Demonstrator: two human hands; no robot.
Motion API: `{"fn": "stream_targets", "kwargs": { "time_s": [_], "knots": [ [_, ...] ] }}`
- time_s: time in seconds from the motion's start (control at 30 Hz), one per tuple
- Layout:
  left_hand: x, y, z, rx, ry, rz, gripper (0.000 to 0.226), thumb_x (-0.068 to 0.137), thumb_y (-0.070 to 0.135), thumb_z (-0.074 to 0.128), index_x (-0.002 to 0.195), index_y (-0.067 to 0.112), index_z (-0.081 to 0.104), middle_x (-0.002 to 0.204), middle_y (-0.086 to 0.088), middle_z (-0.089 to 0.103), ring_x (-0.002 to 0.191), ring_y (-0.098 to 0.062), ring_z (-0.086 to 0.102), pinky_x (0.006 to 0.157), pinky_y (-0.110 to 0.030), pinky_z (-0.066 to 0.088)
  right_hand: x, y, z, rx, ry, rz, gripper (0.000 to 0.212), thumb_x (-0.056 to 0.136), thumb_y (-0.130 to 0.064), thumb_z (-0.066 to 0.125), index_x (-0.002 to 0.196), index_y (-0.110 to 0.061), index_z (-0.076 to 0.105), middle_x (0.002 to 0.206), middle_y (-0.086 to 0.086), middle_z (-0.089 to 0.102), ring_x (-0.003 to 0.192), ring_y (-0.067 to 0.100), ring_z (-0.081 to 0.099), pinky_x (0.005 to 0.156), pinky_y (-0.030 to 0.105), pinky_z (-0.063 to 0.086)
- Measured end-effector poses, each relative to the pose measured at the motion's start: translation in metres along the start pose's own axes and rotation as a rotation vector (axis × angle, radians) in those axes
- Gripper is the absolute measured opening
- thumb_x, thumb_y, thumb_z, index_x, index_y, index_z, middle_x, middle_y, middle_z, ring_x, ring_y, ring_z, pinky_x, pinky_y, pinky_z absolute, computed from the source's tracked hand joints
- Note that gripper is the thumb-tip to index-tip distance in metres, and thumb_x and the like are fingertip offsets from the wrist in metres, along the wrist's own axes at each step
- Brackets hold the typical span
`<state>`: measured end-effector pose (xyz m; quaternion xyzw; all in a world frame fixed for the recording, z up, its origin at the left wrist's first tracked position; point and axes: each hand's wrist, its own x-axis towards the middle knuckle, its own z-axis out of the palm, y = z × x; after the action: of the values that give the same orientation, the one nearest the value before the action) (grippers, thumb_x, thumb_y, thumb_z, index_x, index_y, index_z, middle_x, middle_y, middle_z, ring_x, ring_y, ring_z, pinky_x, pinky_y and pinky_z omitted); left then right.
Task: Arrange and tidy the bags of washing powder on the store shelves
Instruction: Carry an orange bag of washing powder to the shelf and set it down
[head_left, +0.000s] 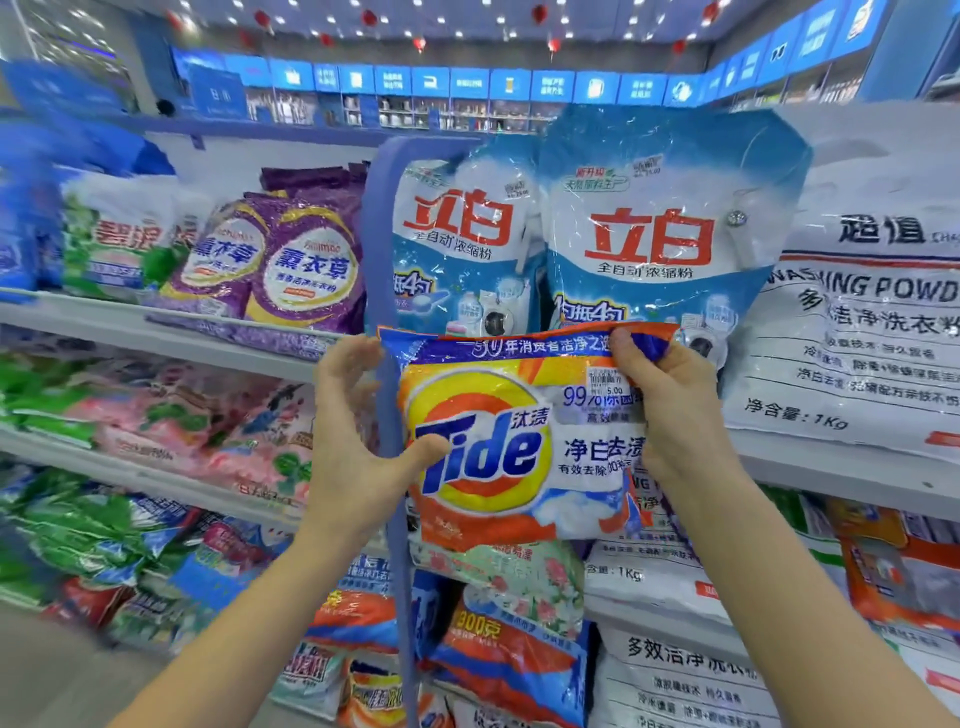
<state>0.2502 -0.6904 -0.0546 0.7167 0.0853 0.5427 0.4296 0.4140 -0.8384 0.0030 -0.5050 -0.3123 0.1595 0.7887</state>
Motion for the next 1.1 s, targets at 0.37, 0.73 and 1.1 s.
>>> {"fn": "stream_targets", "kwargs": {
  "time_s": [0.37,0.73,1.1],
  "knots": [
    [-0.004,0.002,-0.022,-0.094,-0.190,-0.458,0.039,0.068,0.050,0.077,0.096,0.026,0.064,0.087,0.014,0.074,0.080,-0.009,0.071,0.064,-0.016,0.053,0.030,0.013,0.027,-0.192,0.025,-0.092,0.029,0.093,-0.024,0.057,0.066,-0.013,0.056,0.068,0.014,0.068,0.063,0.023,0.065,0.064,0.043,0.055],
    [-0.028,-0.004,-0.057,-0.236,-0.060,-0.558,0.080,0.055,0.058,0.082,0.123,0.027,0.052,0.114,0.005,0.069,0.101,-0.018,0.068,0.078,-0.031,0.055,0.037,0.033,0.079,-0.243,-0.098,-0.195,0.034,0.096,-0.028,0.051,0.067,-0.010,0.053,0.058,-0.004,0.065,0.056,0.010,0.063,0.054,0.028,0.050],
    [-0.013,-0.008,-0.135,-0.018,0.262,-0.531,0.039,0.071,0.051,0.061,0.102,0.026,0.062,0.090,0.005,0.075,0.079,-0.018,0.072,0.066,-0.028,0.056,0.041,0.090,0.165,-0.494,-0.253,-0.622,0.035,0.094,-0.032,0.047,0.060,-0.022,0.043,0.047,-0.009,0.042,0.046,0.003,0.042,0.045,0.019,0.029]
  ]
}}
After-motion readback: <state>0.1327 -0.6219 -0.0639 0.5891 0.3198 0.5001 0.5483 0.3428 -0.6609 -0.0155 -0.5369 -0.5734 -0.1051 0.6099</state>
